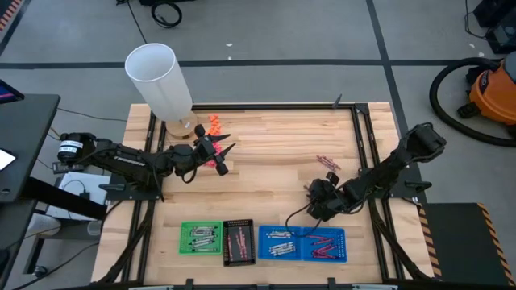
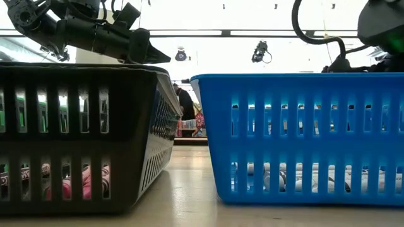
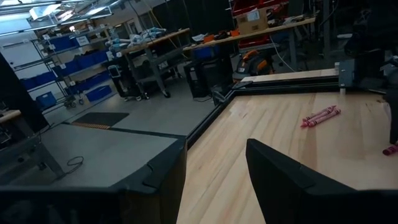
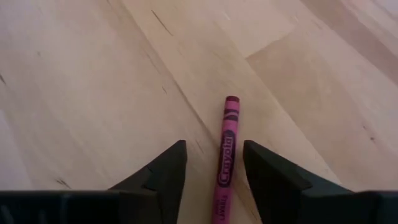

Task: Sort crayons
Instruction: Put the red crayon into the right blue bin

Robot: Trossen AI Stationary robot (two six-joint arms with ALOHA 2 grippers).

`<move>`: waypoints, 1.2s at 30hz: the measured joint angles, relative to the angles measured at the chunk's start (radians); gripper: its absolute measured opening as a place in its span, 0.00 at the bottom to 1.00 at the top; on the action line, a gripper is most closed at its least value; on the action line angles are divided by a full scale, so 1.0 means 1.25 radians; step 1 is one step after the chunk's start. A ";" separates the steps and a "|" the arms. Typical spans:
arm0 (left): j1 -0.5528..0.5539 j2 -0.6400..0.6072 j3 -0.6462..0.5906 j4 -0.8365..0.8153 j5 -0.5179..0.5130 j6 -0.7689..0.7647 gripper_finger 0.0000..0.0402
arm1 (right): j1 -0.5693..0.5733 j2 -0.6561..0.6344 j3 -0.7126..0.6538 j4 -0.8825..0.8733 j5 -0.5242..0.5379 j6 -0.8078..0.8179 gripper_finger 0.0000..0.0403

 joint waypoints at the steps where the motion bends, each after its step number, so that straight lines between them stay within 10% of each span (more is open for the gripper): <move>1: 0.000 0.000 0.000 0.000 0.000 0.000 0.44 | 0.001 0.003 0.000 0.003 -0.001 0.001 0.40; 14: 0.000 0.000 0.000 0.001 0.015 -0.002 0.44 | -0.005 -0.023 -0.003 0.018 -0.036 -0.015 0.06; 36: 0.000 0.000 0.000 0.001 0.017 -0.008 0.44 | -0.037 -0.021 0.152 0.081 -0.047 -0.255 0.10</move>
